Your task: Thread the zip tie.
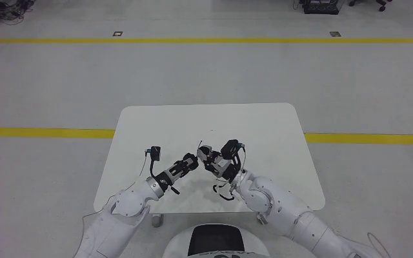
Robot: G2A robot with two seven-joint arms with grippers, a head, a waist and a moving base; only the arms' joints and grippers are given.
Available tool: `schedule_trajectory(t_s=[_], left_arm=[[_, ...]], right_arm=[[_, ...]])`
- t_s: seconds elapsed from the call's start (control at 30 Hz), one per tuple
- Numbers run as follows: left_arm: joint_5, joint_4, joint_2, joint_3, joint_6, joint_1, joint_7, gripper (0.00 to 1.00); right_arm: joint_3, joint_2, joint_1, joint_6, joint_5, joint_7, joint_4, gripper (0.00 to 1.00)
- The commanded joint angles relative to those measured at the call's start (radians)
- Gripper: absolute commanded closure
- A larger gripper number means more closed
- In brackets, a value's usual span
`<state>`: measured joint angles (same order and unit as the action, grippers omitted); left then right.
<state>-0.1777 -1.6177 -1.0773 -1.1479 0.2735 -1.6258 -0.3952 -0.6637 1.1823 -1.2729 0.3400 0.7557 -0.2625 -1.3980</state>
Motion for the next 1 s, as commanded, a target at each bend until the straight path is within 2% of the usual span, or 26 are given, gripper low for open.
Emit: schedule_trajectory(t_s=[0.0,0.8,0.83,0.87,0.9,0.97], left_arm=[[0.000,0.000,0.000,0.000,0.000,0.000,0.000,1.00],[0.000,0.000,0.000,0.000,0.000,0.000,0.000,1.00],[0.000,0.000,0.000,0.000,0.000,0.000,0.000,1.00],[0.000,0.000,0.000,0.000,0.000,0.000,0.000,1.00],[0.000,0.000,0.000,0.000,0.000,0.000,0.000,1.00],[0.000,0.000,0.000,0.000,0.000,0.000,0.000,1.00]], right_arm=[[-0.001,0.000,0.000,0.000,-0.003,0.001,0.005,1.00],[-0.021,0.014,-0.001,0.000,0.023,0.035,0.024,1.00],[-0.023,0.013,-0.003,0.000,0.025,0.030,0.019,0.94],[-0.024,0.011,-0.006,0.000,0.027,0.026,0.015,0.50],[-0.025,0.008,-0.008,0.000,0.031,0.023,0.011,0.00],[-0.031,0.000,-0.017,0.000,0.038,0.012,0.001,0.00]])
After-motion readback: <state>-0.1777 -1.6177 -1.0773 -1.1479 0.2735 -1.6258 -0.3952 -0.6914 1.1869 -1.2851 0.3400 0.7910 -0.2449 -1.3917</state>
